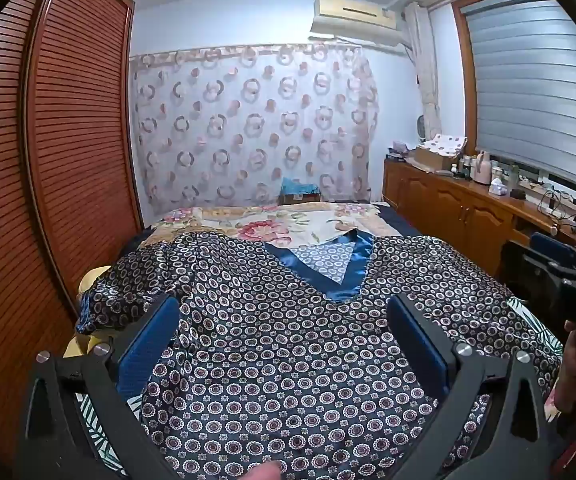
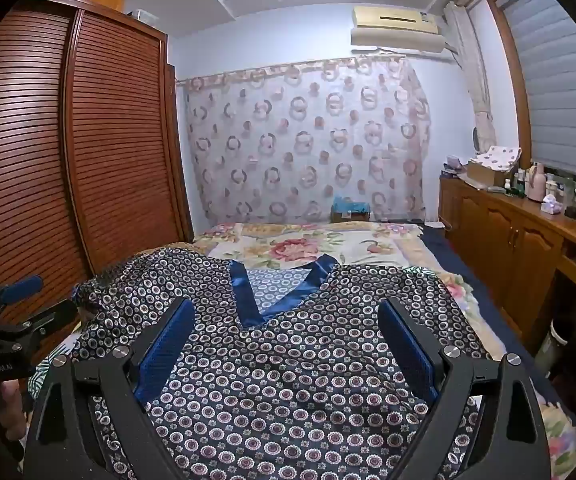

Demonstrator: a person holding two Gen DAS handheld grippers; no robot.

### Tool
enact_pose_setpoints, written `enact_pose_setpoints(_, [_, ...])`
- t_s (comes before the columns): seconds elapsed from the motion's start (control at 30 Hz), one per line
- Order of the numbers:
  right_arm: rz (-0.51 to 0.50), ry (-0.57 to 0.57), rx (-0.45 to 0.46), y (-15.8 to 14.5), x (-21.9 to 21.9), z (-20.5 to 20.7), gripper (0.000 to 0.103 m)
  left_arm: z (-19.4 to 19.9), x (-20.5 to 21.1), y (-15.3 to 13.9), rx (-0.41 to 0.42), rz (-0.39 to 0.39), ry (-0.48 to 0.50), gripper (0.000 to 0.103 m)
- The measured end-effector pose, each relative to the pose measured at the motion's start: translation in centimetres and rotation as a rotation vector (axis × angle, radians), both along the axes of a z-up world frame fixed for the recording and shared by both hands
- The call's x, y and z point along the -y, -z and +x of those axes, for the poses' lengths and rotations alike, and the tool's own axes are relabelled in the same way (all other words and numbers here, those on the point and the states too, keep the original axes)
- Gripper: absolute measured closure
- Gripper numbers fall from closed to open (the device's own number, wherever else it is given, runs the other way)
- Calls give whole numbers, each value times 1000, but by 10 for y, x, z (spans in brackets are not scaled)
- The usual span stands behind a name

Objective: Fold small clothes

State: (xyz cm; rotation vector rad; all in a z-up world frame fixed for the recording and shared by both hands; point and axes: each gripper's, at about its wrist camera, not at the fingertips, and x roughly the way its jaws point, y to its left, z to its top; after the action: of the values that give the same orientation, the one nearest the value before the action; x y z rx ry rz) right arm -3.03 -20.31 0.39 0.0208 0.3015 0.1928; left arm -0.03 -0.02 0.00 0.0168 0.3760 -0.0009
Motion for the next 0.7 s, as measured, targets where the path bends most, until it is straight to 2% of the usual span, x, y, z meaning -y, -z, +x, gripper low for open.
enact_pose_setpoints(0.7, [5, 1, -9, 1, 0, -1, 9, 0, -6, 0, 2, -34, -29, 0])
